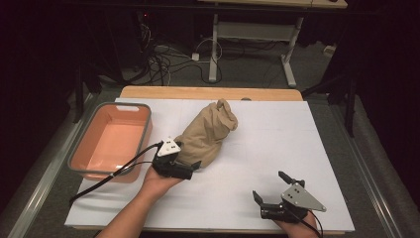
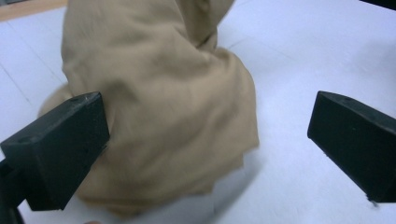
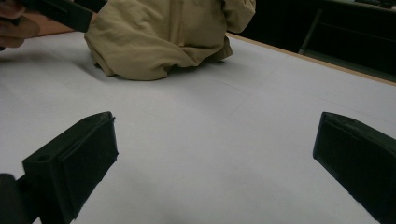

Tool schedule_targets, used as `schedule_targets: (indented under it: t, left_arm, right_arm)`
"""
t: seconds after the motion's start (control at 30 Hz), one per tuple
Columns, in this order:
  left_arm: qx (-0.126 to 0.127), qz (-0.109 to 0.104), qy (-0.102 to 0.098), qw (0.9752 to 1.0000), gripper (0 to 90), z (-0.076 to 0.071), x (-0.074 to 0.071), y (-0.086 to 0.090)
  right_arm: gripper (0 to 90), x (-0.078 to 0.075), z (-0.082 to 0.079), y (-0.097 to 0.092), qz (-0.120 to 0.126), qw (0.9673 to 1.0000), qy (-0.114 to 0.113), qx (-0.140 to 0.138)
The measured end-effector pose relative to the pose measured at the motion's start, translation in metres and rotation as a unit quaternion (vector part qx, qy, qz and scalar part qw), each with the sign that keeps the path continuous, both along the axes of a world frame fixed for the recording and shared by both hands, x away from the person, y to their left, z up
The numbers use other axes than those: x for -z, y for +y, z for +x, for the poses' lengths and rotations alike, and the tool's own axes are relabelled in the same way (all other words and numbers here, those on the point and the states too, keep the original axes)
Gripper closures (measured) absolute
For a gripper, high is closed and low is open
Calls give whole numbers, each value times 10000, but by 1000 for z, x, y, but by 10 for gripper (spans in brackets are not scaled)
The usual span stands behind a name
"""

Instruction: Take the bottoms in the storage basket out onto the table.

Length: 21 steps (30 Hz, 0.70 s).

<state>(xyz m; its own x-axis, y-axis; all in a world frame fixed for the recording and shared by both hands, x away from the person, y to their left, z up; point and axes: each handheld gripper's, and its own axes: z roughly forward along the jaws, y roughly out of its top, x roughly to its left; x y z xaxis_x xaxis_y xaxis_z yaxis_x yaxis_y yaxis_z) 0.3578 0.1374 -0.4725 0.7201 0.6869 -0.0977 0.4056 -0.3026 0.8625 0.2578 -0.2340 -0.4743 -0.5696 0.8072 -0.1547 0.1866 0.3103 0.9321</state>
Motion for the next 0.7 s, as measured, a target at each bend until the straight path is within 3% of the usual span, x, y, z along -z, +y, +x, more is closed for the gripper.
schedule_targets:
  t: [0.33,0.5,0.7]
  left_arm:
    - [154,-188,-100,9997,0,-32,10,16]
    - [103,-453,-234,9986,0,-50,10,29]
    - [-32,-580,-430,9974,0,-59,12,43]
  right_arm:
    - [4,0,-1,0,37,10000,-10,8]
    - [4,0,-3,-1,85,10000,-41,17]
    - [3,0,-7,-2,139,9999,-88,19]
